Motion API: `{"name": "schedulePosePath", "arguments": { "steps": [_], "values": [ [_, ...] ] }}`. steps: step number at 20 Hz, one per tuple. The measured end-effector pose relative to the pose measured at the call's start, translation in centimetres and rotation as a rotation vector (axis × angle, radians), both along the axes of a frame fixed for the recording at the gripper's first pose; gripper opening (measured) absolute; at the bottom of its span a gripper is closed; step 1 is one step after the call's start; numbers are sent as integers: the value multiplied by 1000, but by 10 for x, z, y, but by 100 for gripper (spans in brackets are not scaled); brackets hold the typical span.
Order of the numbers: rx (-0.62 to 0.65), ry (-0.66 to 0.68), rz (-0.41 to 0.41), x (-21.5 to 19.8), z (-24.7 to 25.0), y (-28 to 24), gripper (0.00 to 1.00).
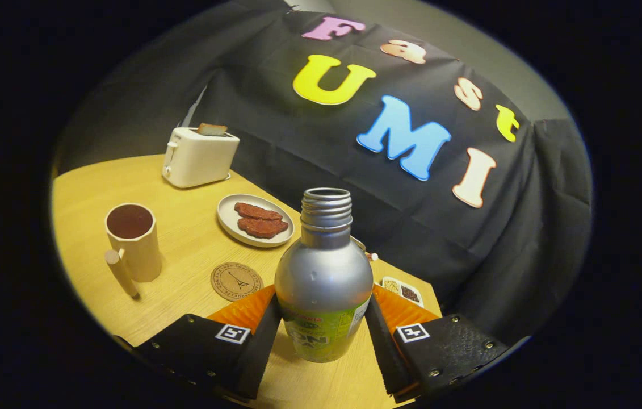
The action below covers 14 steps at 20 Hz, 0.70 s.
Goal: Take the bottle from table, then pour the juice into the cup, finally place the bottle on the coaster
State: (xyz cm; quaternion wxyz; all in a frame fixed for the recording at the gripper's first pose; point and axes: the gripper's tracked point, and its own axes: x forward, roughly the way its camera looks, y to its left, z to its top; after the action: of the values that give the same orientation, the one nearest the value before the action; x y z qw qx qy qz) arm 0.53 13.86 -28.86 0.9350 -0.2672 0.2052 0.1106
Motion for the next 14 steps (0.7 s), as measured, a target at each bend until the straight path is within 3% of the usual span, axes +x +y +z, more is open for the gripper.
{"name": "schedulePosePath", "arguments": {
  "steps": [8, 14],
  "values": [
    [-253, -30, 158, -6, 3, 50, 79],
    [-378, 0, 218, -5, -15, 63, 79]
  ]
}}
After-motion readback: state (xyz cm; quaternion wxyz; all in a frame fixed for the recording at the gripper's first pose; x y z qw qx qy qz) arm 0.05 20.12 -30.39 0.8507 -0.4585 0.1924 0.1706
